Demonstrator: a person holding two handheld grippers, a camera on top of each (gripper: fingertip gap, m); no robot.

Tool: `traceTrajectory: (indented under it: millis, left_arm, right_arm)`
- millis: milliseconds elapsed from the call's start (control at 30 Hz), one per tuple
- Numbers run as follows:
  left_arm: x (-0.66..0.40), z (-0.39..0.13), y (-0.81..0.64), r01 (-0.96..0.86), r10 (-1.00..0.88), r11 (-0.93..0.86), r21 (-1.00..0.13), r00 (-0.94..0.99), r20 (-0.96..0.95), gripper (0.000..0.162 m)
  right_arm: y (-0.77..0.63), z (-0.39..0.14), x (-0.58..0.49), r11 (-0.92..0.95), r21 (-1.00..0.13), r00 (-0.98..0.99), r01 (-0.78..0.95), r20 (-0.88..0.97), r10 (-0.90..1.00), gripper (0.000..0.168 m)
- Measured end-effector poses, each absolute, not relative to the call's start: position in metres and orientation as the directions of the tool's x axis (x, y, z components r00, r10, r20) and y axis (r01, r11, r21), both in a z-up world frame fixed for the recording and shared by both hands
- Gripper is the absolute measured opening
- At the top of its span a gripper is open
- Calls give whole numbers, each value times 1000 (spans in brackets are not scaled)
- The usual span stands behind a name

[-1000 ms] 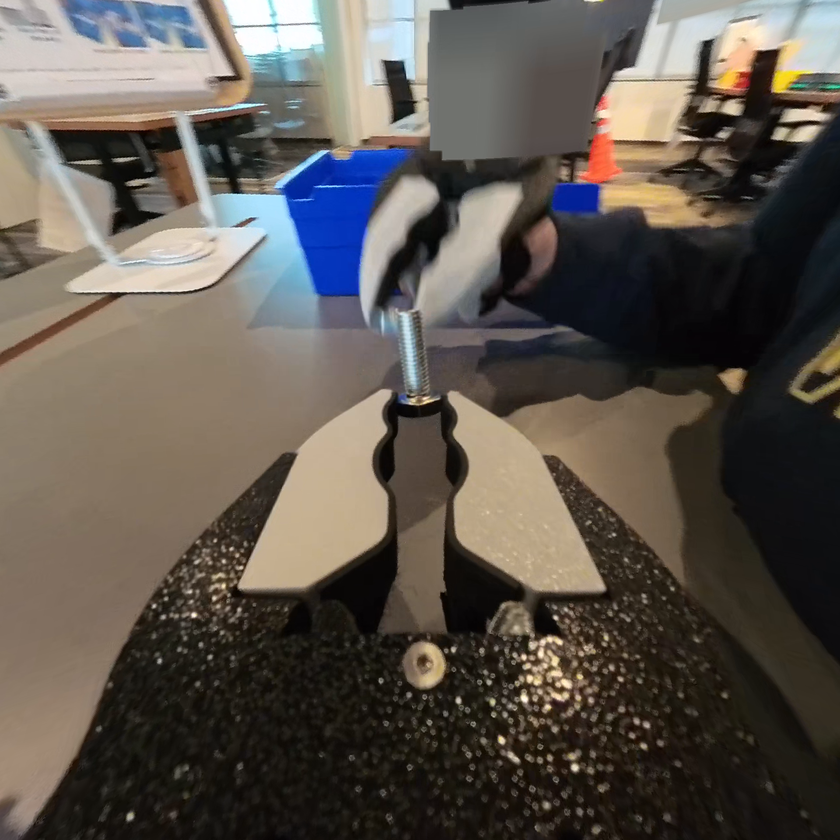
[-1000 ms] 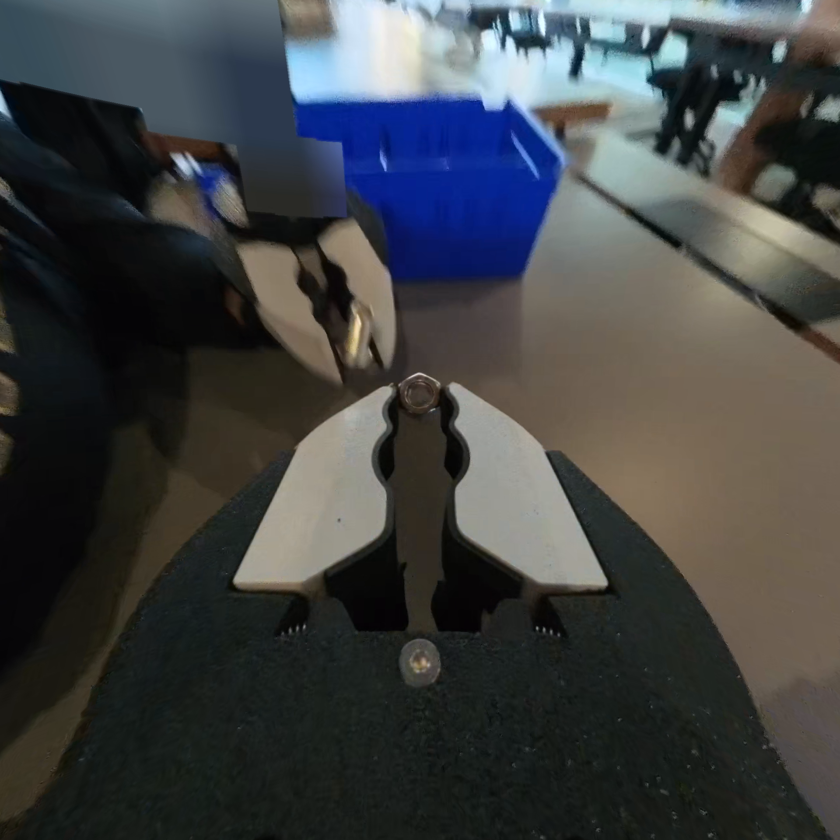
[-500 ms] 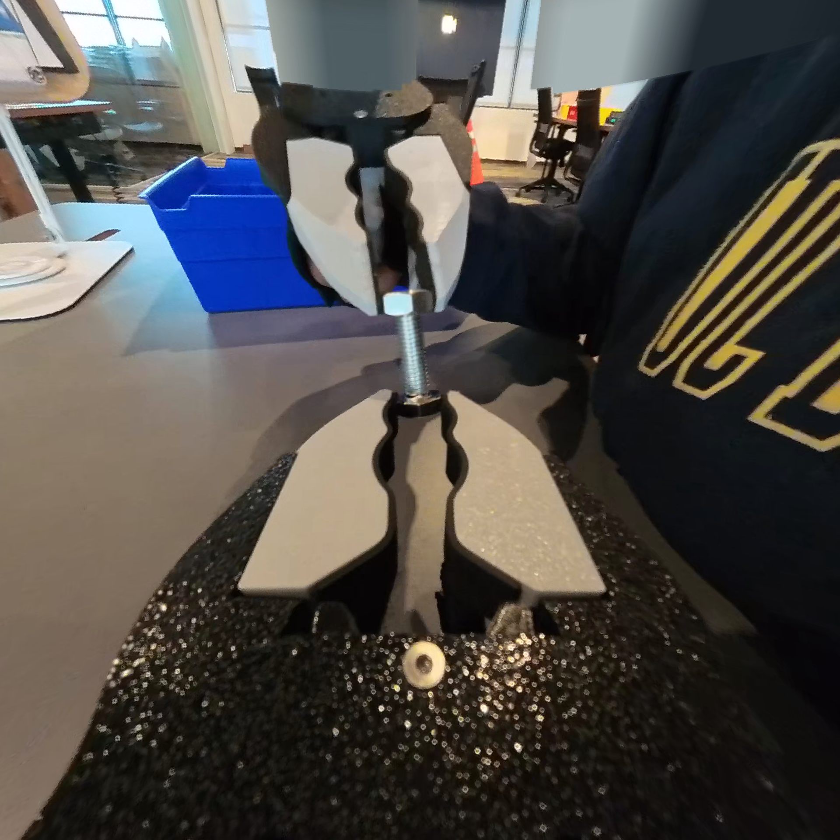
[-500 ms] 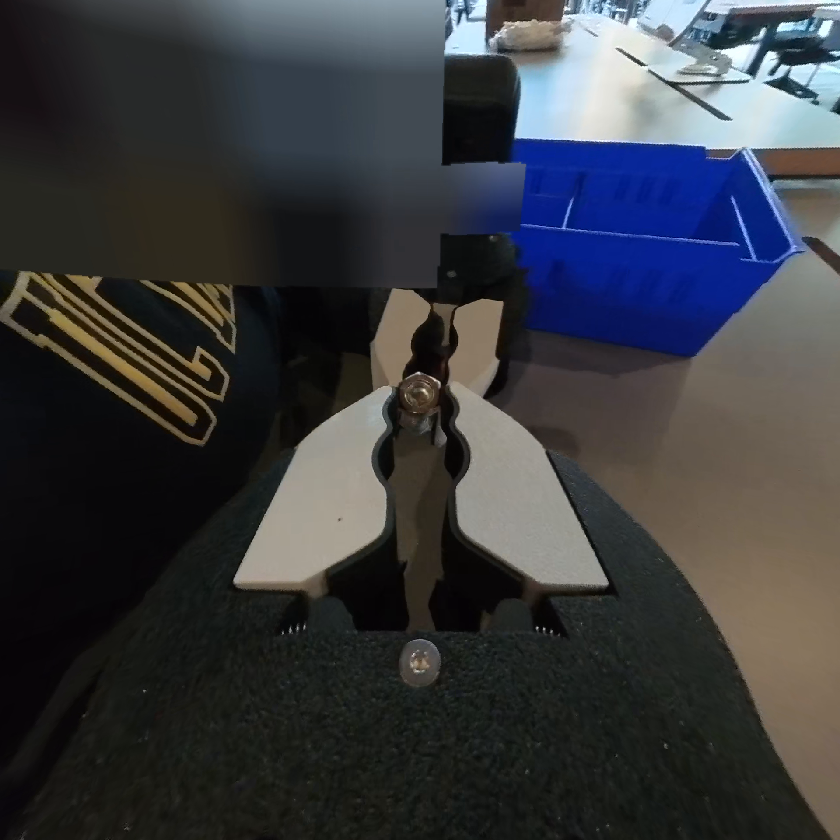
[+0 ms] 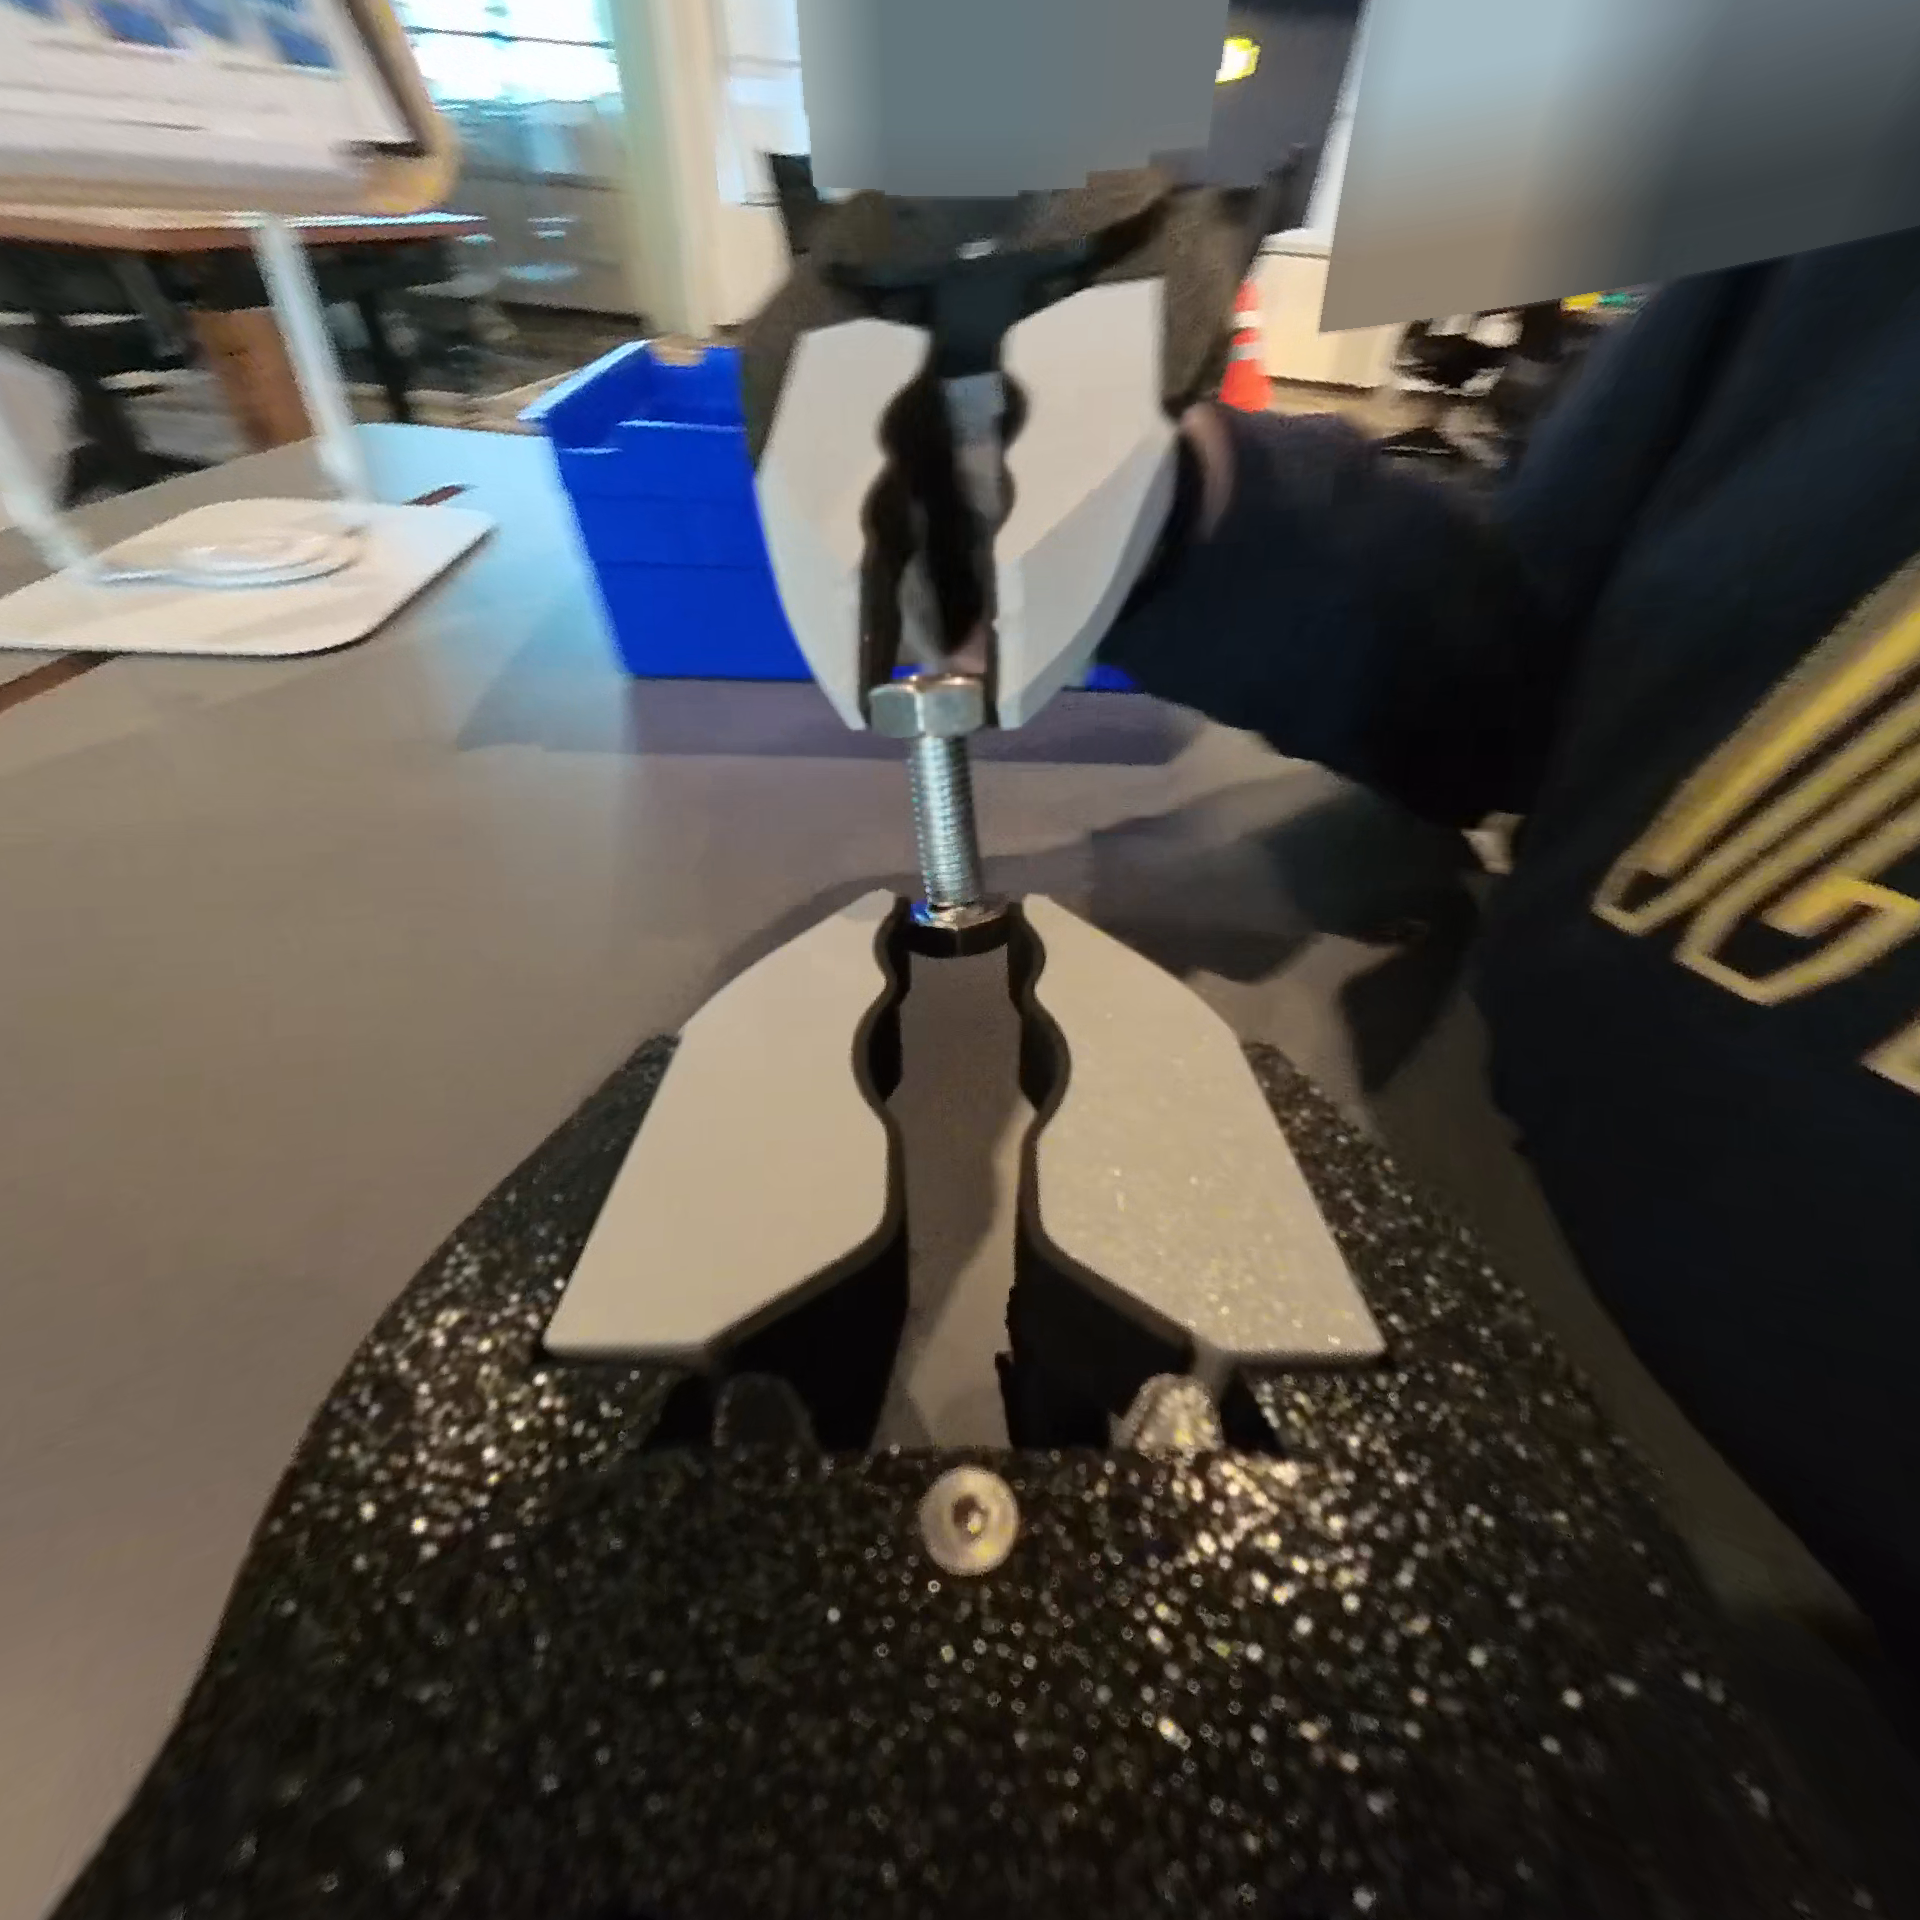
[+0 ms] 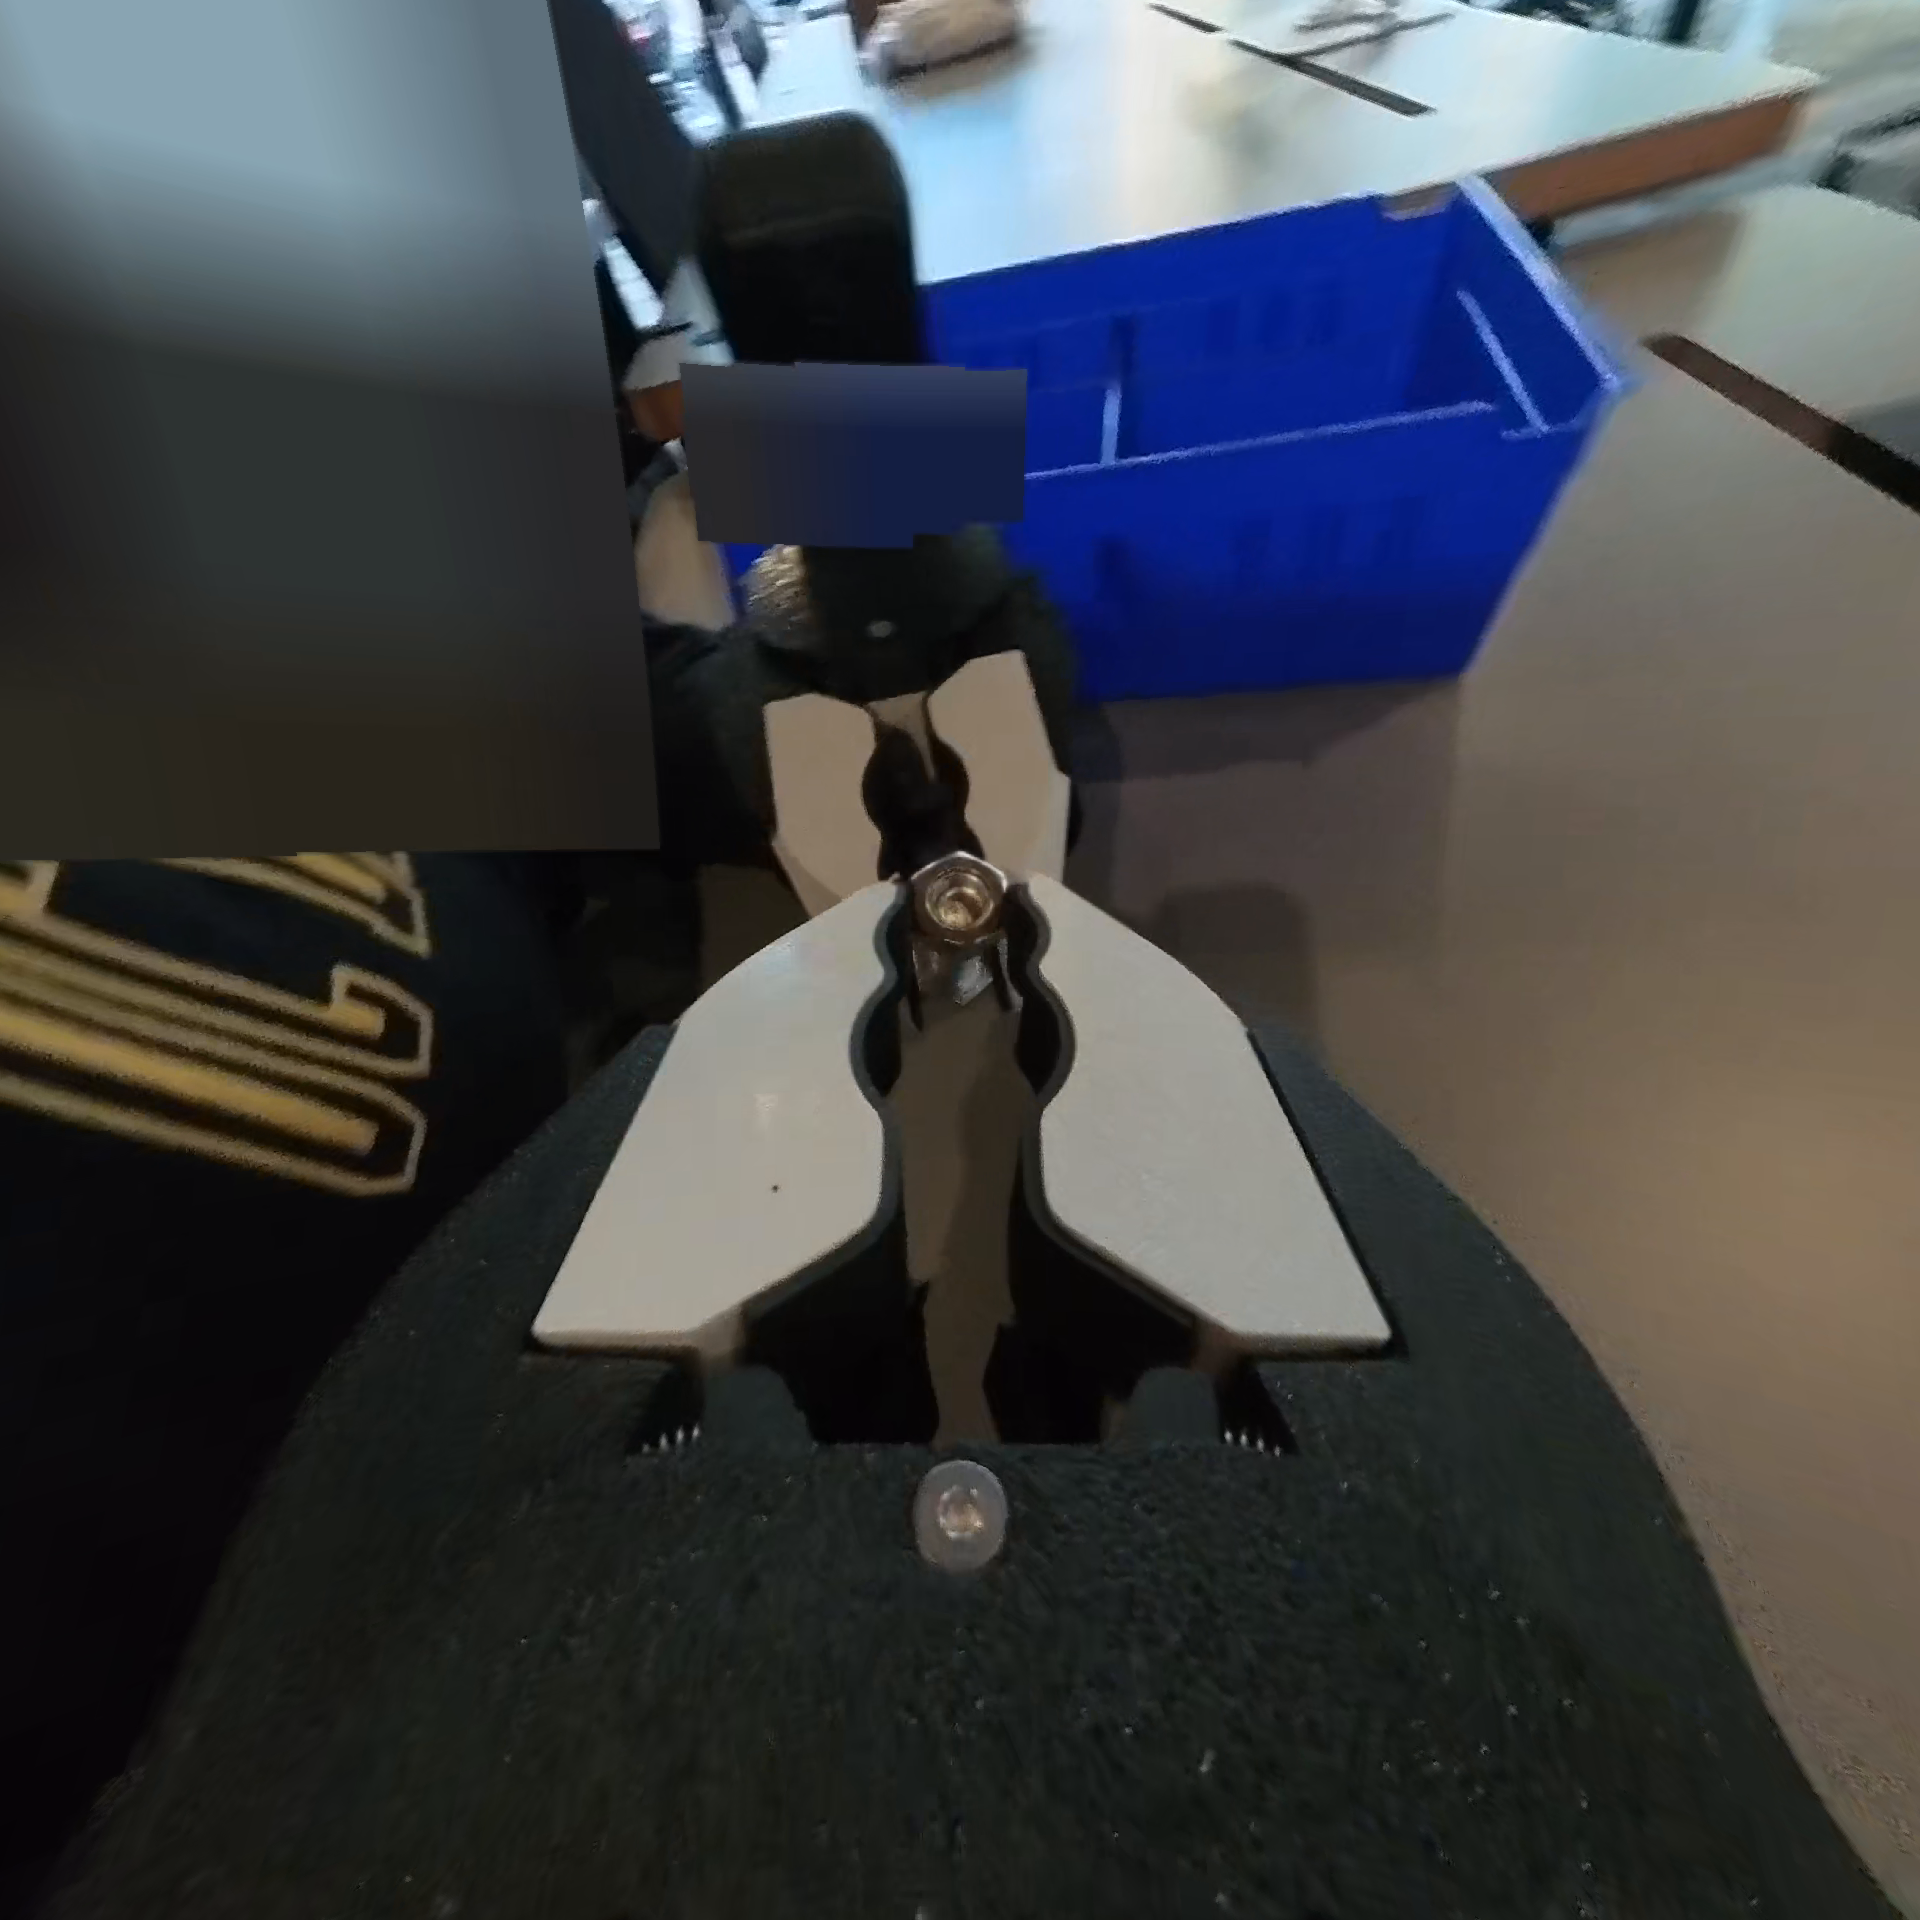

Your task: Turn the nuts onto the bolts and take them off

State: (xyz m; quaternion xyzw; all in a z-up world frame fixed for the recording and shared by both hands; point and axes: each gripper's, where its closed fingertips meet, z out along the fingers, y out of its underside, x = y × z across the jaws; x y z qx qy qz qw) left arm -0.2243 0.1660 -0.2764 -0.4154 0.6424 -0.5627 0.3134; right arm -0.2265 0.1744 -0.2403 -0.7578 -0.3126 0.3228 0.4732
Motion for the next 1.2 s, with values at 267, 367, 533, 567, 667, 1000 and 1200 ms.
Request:
traceTrajectory:
  millis: [267, 367, 533, 567, 667, 1000, 1200]
  left_arm:
    - [-216, -283, 188, -217, -967, 45, -975, -255, 12, 17]
    - [-216, -282, 188, -211, -967, 45, -976, -255, 10, 17]
    - [-216, -281, 187, -201, -964, 43, -979, -265, 12, 17]
    - [-217, -280, 186, -197, -964, 42, -979, -266, 12, 17]
    - [-217, -279, 187, -187, -963, 29, -982, -267, 22, 17]
    - [-228, -257, 162, -47, -881, -45, -998, -469, 62, 18]
    - [-237, -248, 149, -35, -788, -141, -989, -601, 134, 17]
  right_arm:
    - [197, -247, -216, -513, -852, 862, -102, -333, 382, 18]
    - [197, -246, -216, -495, -862, 877, -108, -318, 361, 17]
    - [196, -245, -217, -487, -868, 875, -92, -304, 377, 18]
    - [195, -245, -217, -487, -869, 875, -86, -299, 380, 18]
    - [194, -243, -218, -474, -877, 869, -82, -296, 397, 26]
    - [185, -217, -243, -165, -982, 747, -91, -177, 641, 59]
    - [171, -209, -261, -140, -980, 572, -139, -195, 797, 64]
